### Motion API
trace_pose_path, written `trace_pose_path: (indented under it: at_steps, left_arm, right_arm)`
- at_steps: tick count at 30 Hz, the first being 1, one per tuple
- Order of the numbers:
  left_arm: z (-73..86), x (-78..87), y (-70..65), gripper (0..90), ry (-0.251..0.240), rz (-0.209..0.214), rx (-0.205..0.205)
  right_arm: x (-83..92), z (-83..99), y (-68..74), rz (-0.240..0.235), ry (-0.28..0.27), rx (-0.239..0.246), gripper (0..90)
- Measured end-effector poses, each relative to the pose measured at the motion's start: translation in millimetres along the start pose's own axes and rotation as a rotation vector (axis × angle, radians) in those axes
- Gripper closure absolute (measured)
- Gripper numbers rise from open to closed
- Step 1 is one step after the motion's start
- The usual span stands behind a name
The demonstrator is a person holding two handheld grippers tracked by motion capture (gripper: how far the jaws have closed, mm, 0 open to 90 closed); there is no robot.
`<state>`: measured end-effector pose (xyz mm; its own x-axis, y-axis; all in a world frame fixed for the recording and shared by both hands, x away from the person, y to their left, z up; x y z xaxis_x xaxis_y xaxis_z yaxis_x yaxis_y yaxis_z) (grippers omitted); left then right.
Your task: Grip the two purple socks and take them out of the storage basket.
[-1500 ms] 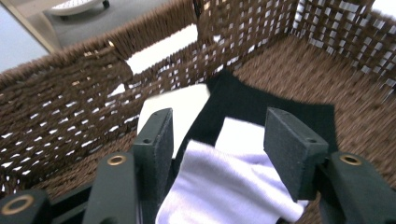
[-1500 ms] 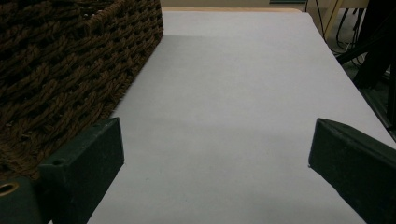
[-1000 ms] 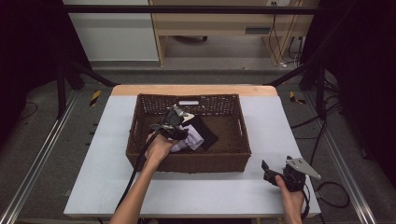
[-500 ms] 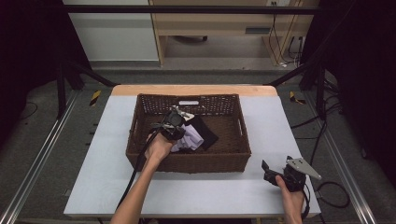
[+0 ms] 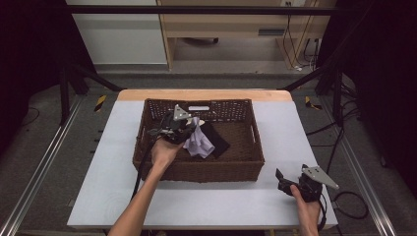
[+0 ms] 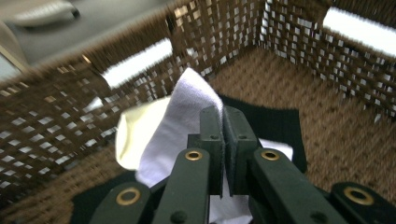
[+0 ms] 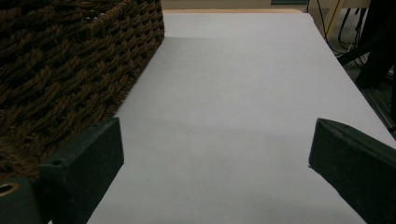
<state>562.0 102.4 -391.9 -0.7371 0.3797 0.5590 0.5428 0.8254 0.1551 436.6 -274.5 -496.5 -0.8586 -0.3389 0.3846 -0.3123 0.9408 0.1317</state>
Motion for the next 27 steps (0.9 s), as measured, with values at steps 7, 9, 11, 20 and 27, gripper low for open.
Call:
trace_pose_path:
  at_steps: [7, 9, 11, 20, 27]
  left_arm:
    - [-7.3, 22.2, 5.5, 86.5, -0.094, 0.010, 0.017]
    - [-7.9, 26.2, 7.0, 86.5, -0.106, 0.014, 0.019]
    - [-9.2, 34.3, 9.4, 86.6, -0.127, 0.021, 0.028]
    - [-11.3, 66.8, 15.9, 86.6, -0.190, 0.050, 0.036]
    - [-8.5, 98.7, 10.9, 86.5, -0.249, 0.100, 0.030]
  right_arm:
    - [0.1, 0.0, -0.2, -0.004, -0.001, -0.001, 3.6]
    - [0.1, 0.0, -0.2, -0.003, -0.001, -0.001, 3.6]
    - [0.0, 0.0, -0.2, -0.003, -0.001, -0.002, 3.6]
    - [0.1, 0.1, -0.1, -0.002, -0.001, -0.004, 3.6]
    - [0.2, 0.1, -0.1, -0.002, -0.003, -0.003, 3.6]
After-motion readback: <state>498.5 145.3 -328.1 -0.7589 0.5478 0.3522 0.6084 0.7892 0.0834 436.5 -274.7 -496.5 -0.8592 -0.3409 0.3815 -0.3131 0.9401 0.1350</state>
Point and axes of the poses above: each handheld gripper's, and its own axes: x roughly backward along the jaws, z roughly out of its underside, y roughly to its left, the point moved 3 cm from there along -x, roughly forward along the jaws, and after that the axes turned 9 degrees about -z, right-handed, at the moved point
